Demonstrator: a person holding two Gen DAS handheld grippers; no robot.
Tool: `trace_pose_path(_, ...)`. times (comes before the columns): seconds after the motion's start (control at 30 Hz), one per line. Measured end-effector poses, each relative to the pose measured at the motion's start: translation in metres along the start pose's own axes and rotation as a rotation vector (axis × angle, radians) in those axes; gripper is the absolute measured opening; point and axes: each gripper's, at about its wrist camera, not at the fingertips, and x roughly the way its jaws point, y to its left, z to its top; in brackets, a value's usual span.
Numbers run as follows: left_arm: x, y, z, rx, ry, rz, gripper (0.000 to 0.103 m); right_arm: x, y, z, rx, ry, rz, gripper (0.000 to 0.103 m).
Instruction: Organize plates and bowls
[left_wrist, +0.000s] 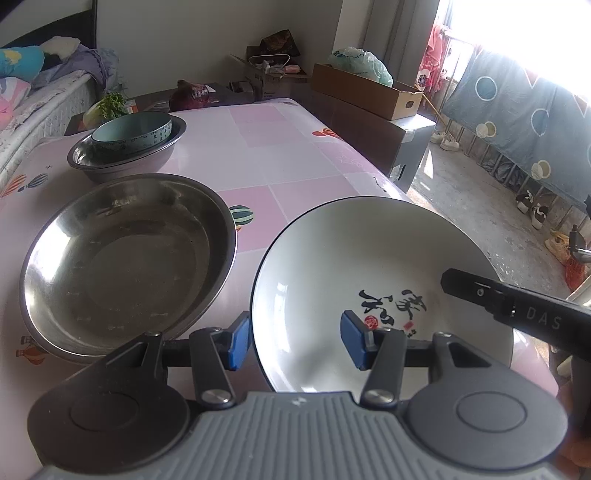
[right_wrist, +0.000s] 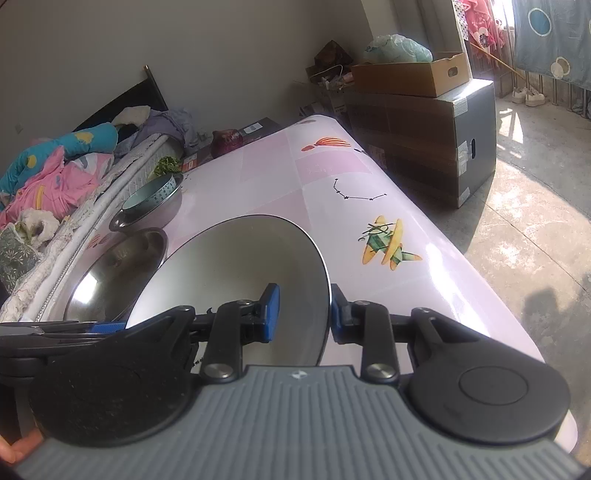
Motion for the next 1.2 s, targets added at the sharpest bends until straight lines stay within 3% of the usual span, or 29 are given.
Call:
trace_pose_path(0.3,-0.014,0.012,0.007,-0.035,-0.040,-0.011,0.052,-0.011,0.021,0.016,-0.032,-0.020,-0.005,0.028)
trace_pose_path(0.6,-0.036,0.053,0.016,-0.119,-0.100,0.021,0.052,-0.005,0.070,0.038,-0.103,-0.032,0.038,0.028)
trace_pose_path(0.9,-0.047,0.119,0.024,-0.213,-0.116,0.130,0.052,0.044,0.139,0.048,-0.145,0.036,0.138,0.028)
trace_pose_path(1.2,-0.030,0.166,0.027,-0.274,-0.066,0.198,0.052,0.104,0.180,0.041,-0.141,0.152,0.182,0.027)
